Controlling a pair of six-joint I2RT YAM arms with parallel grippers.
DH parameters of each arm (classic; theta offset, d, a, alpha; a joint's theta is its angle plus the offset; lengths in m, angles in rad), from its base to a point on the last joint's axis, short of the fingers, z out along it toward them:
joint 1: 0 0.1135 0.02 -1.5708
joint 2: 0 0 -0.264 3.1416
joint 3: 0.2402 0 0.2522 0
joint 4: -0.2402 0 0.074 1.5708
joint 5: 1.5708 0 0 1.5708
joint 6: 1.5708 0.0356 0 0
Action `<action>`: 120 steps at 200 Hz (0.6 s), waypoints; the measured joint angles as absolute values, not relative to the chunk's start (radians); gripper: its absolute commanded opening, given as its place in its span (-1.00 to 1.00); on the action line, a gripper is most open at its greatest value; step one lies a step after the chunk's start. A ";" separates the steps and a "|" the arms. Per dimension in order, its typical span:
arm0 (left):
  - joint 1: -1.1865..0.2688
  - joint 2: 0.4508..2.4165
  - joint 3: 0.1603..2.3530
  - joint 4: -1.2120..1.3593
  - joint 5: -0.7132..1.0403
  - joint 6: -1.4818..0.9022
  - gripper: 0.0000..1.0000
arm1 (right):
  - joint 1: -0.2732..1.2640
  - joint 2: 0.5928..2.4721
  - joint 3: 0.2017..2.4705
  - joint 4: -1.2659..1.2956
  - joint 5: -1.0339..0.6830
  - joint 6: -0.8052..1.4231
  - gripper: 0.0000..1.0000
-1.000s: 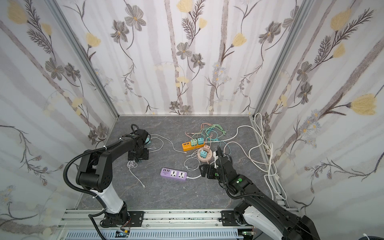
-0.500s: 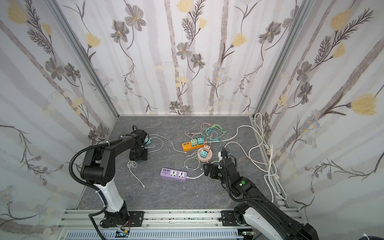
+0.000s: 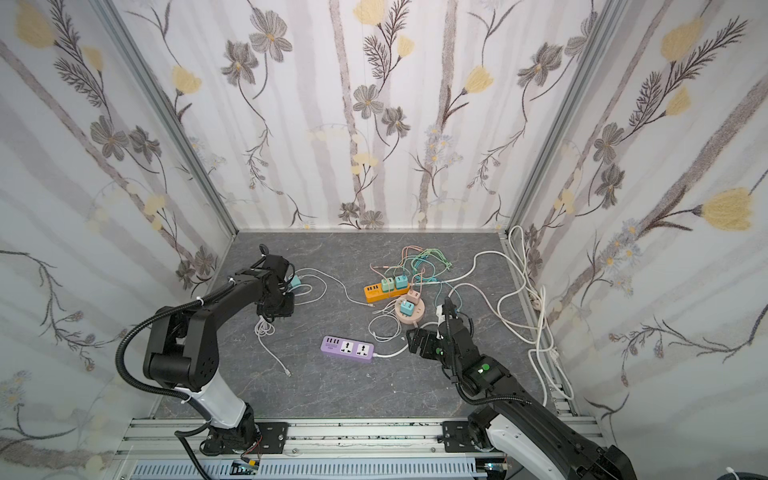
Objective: Insert the plug
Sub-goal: 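Lift the teal charger with the left gripper while the right gripper approaches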
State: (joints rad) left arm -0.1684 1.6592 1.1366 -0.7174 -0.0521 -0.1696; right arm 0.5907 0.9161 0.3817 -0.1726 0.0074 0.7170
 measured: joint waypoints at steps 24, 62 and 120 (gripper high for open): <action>-0.168 1.498 1.095 -0.688 -0.051 -0.193 -1.00 | 0.588 0.889 0.369 -0.166 0.011 0.717 0.99; -0.168 1.271 1.063 -0.641 -0.021 -0.239 -1.00 | 0.588 0.886 0.363 -0.122 0.005 0.717 0.99; -0.171 1.146 1.102 -0.670 0.109 -0.293 -1.00 | 0.588 0.977 0.402 -0.082 -0.053 0.702 0.99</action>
